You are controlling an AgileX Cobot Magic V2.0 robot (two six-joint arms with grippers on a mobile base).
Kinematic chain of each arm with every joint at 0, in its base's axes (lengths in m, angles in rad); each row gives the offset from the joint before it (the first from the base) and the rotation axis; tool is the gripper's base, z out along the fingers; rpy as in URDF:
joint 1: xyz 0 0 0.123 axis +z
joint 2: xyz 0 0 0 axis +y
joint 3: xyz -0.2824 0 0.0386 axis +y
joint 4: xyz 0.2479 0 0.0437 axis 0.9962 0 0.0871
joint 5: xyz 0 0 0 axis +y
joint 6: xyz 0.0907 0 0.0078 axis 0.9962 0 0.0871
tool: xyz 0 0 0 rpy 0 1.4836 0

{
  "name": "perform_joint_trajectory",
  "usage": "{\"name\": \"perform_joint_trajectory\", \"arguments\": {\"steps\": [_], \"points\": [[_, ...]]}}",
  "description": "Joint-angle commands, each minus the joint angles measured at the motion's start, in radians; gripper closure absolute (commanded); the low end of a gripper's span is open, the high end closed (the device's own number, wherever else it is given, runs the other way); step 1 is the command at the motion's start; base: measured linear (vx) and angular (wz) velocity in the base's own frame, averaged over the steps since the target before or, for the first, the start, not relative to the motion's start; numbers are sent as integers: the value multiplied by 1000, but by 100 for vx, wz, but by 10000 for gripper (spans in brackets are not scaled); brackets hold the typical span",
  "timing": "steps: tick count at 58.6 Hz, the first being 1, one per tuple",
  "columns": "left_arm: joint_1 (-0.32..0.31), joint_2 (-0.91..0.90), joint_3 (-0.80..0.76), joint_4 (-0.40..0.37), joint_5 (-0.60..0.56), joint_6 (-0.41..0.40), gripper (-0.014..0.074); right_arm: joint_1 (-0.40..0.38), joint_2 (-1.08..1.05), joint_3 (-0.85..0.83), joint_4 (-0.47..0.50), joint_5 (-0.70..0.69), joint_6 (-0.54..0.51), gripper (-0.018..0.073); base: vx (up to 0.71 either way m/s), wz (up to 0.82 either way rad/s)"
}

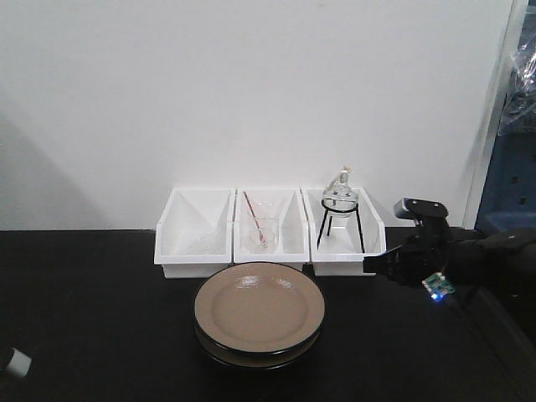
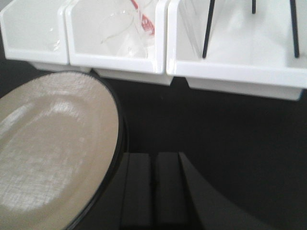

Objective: Arrange circular plates on left workspace
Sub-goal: 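Open the right gripper and withdraw it from the stacked plates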

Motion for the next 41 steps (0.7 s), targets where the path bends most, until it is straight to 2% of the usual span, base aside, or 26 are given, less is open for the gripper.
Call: {"name": "perform_joint_trajectory", "arguments": {"steps": [1,7,12,16,21,25,30,33,41], "points": [[-2,-5,-26,145,-171,-216,596,-29,-113,-35,-129,101,125,572,0,0],[-2,48,-47,413,-265,-399,596,-46,-167,-35,-265,193,246,565,0,0],[-2,96,-96,624,-264,-524,596,-44,-224,-35,-369,260,319,564,0,0],[-2,125,-153,777,-244,-642,596,-44,-268,-32,-411,298,363,564,0,0],[-2,140,-235,936,-213,-756,596,-44,-332,-32,-448,344,420,564,0,0],[-2,137,-305,1044,-186,-816,596,-44,-379,-32,-490,362,448,563,0,0],[-2,131,-385,1127,-129,-875,596,-44,-444,-32,-553,373,497,563,0,0],[-2,121,-431,1153,-94,-883,596,-44,-476,-32,-586,373,519,563,0,0],[-2,59,-488,1153,-73,-876,596,-44,-571,-32,-651,368,545,563,0,0]]}}
